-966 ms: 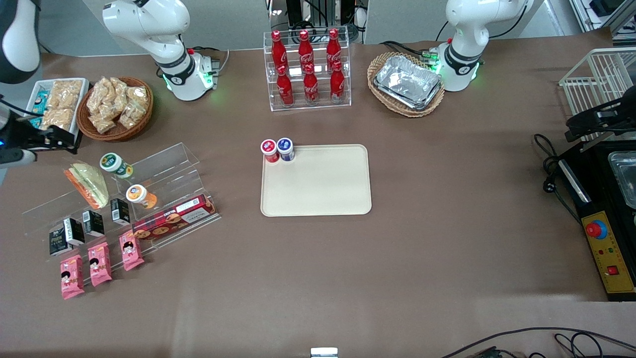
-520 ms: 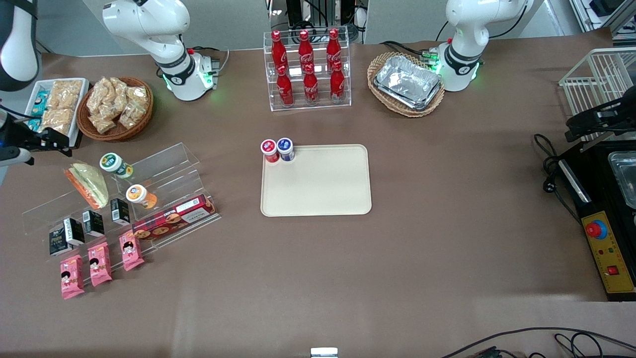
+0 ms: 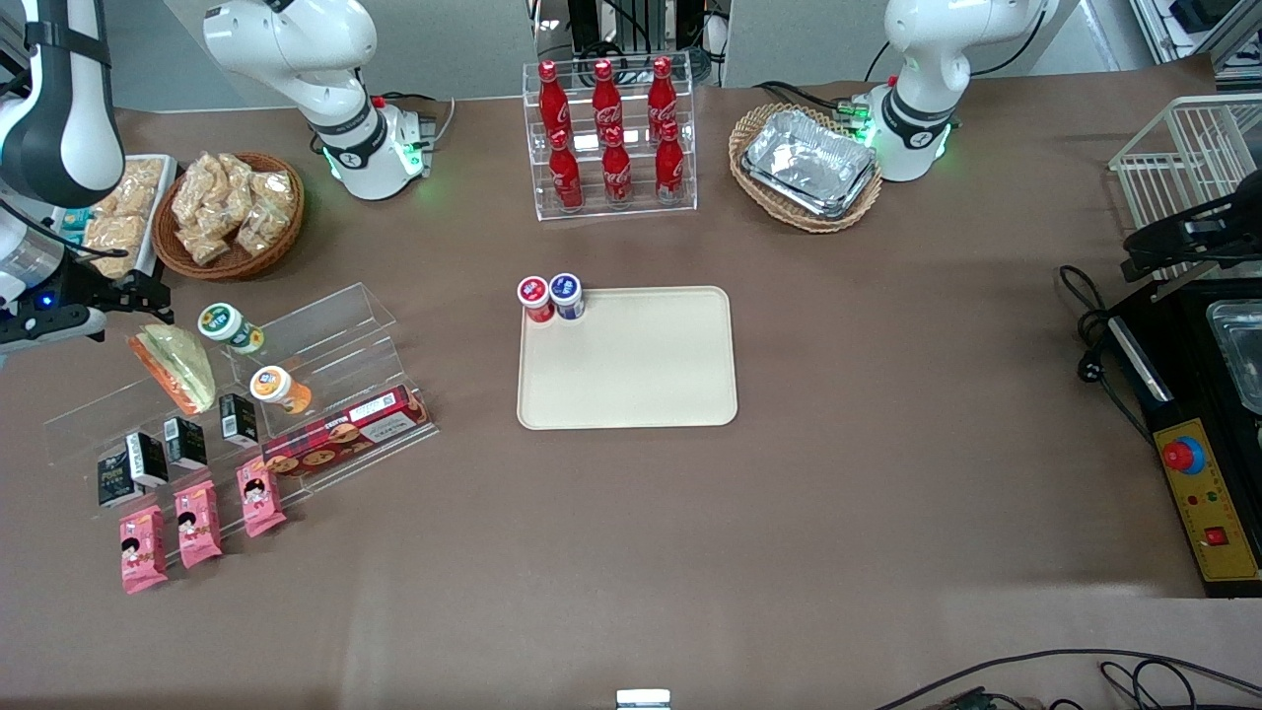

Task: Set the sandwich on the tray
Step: 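Lower the right gripper and close it on the wrapped sandwich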

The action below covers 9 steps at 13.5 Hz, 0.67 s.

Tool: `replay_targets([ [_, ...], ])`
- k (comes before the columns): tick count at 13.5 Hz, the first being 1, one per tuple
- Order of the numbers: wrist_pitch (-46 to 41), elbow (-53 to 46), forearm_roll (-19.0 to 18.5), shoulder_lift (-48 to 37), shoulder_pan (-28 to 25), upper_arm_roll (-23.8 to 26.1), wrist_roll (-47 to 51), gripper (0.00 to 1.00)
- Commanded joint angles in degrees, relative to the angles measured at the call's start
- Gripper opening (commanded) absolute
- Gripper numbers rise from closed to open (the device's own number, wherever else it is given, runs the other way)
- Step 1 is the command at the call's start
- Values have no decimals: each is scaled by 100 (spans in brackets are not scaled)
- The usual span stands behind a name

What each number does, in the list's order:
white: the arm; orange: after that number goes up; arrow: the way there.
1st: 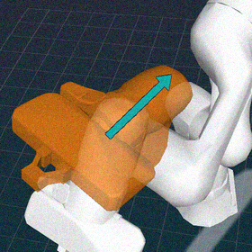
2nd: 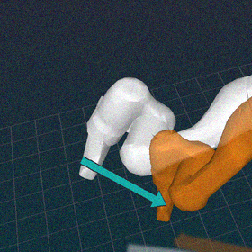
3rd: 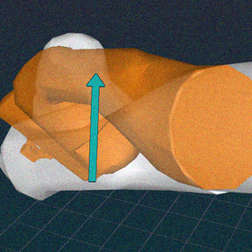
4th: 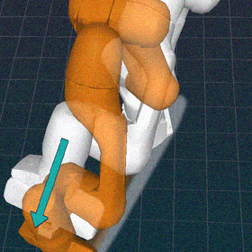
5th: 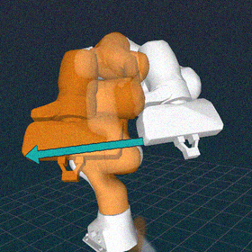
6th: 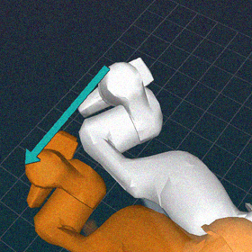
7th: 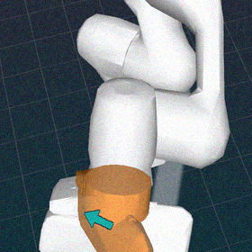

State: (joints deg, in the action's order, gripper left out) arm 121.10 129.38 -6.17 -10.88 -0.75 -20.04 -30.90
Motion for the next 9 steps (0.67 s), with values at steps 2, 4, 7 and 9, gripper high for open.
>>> replay_targets([
  [2, 458, 254, -51, 139, -21, -201, -259, 100],
  [4, 668, 394, -42, 174, -30, -219, -259, 100],
  [7, 888, 457, -42, 253, -48, -210, -259, 100],
  [9, 1002, 457, -42, 332, -56, -210, -268, 100],
])
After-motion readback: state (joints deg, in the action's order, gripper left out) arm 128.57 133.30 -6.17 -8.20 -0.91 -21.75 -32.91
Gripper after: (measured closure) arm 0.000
